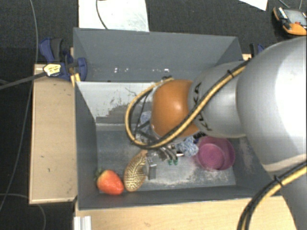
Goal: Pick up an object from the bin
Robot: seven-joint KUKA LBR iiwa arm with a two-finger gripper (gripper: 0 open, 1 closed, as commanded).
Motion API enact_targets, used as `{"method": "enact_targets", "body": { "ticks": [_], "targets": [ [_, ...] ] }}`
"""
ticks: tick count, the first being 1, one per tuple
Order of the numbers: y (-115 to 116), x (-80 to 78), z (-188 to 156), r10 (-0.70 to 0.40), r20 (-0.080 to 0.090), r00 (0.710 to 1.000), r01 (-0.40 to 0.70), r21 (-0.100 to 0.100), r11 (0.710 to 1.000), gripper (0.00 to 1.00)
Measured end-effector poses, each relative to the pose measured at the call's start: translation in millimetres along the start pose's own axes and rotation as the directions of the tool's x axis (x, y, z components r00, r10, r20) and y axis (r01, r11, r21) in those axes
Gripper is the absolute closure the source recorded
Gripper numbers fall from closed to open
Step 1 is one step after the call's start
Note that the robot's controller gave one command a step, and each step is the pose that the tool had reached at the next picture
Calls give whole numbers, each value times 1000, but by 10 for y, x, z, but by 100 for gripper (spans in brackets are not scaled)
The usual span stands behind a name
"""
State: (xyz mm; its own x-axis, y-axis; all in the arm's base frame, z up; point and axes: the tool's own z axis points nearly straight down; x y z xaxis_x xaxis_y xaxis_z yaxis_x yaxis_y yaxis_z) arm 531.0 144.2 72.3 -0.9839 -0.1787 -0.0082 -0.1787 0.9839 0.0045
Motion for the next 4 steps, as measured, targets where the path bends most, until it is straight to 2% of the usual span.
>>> {"method": "enact_targets", "body": {
  "ticks": [1, 2, 3, 4],
  "targets": [
    [-147, 1, 1, 35, -2, 999, -35, -2, 999, 0],
    [-108, 14, -57, 31, 3, 1000, -31, -3, 1000, 0],
    [-197, -51, -3, 69, 0, 998, -69, -7, 998, 0],
    [-348, -103, 2, 53, 8, 999, -53, -7, 999, 0]
  ]
}}
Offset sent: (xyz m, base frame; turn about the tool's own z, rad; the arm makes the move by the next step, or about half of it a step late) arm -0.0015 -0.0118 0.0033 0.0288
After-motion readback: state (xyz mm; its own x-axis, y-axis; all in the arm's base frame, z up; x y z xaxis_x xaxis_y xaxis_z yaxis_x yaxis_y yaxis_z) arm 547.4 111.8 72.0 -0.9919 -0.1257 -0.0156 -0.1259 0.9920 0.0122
